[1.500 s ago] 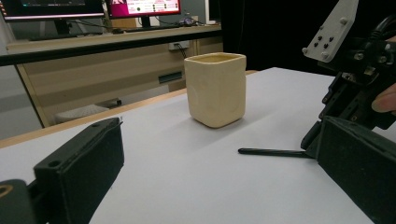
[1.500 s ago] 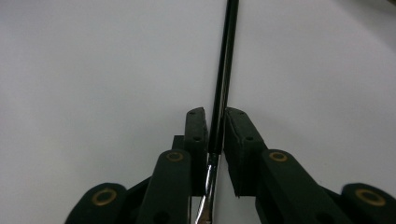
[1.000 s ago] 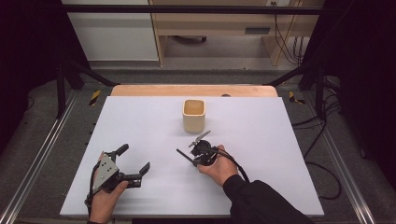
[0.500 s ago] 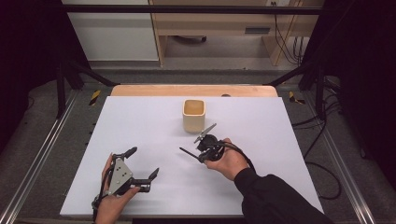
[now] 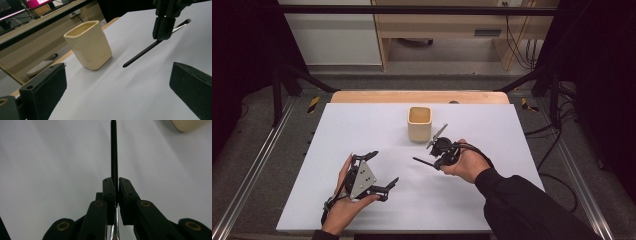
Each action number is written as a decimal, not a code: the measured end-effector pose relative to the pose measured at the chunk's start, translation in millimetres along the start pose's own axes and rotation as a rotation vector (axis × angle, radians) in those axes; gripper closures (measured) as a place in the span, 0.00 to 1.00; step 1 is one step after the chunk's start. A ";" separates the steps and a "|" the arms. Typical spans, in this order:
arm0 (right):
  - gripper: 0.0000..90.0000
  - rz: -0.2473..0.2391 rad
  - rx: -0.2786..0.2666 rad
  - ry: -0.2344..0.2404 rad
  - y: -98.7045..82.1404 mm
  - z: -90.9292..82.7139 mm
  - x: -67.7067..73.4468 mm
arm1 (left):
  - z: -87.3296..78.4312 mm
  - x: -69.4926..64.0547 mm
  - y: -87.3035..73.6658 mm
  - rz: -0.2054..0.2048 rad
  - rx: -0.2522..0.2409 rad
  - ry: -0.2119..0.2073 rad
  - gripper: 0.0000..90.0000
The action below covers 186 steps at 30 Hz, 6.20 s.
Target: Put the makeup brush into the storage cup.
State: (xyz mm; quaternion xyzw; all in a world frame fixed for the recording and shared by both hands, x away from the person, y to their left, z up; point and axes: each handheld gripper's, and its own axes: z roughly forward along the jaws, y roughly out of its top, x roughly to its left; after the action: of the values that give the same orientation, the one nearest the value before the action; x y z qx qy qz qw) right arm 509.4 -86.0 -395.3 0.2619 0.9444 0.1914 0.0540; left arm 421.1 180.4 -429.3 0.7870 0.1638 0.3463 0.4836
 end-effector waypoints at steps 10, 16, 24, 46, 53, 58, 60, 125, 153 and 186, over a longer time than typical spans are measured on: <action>0.93 0.004 -0.010 -0.006 0.3 -18.4 -13.4 | 17.5 7.4 21.4 0.057 0.019 -0.035 0.01; 0.93 0.014 -0.008 0.004 0.2 -25.7 -17.2 | 22.3 5.2 35.2 0.076 0.029 -0.070 0.02; 0.93 0.001 -0.005 0.001 3.4 -32.0 -17.6 | 35.2 2.3 40.9 0.097 0.028 -0.079 0.02; 0.93 -0.025 0.009 -0.030 15.8 -58.5 -16.5 | 49.8 -3.4 48.3 0.249 0.024 -0.018 0.03; 0.93 -0.039 0.016 -0.031 22.0 -63.6 -11.9 | 51.3 -6.6 50.2 0.237 0.075 -0.023 0.03; 0.93 -0.047 0.021 -0.034 30.4 -65.6 -9.5 | 53.6 -7.2 54.1 0.270 0.071 -0.013 0.03; 0.93 -0.055 0.025 -0.036 34.8 -66.5 -9.1 | 54.2 -7.4 54.7 0.274 0.076 -0.003 0.03; 0.93 -0.161 0.087 0.015 61.0 -64.0 19.2 | 65.1 -24.0 56.0 0.495 0.101 0.019 0.63; 0.93 -0.169 0.078 0.039 61.5 -65.1 20.9 | 64.3 -31.3 55.9 0.586 0.117 -0.009 0.93; 0.08 0.072 -0.340 -0.186 24.3 -75.3 -14.0 | 51.5 -36.3 52.7 0.573 0.081 -0.007 0.93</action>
State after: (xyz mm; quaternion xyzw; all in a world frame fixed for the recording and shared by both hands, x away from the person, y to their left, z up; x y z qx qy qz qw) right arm 517.7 -99.1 -316.4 0.2992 0.8795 0.3248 0.1774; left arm 427.6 100.3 -412.4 0.8209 -0.0533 0.4595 0.3349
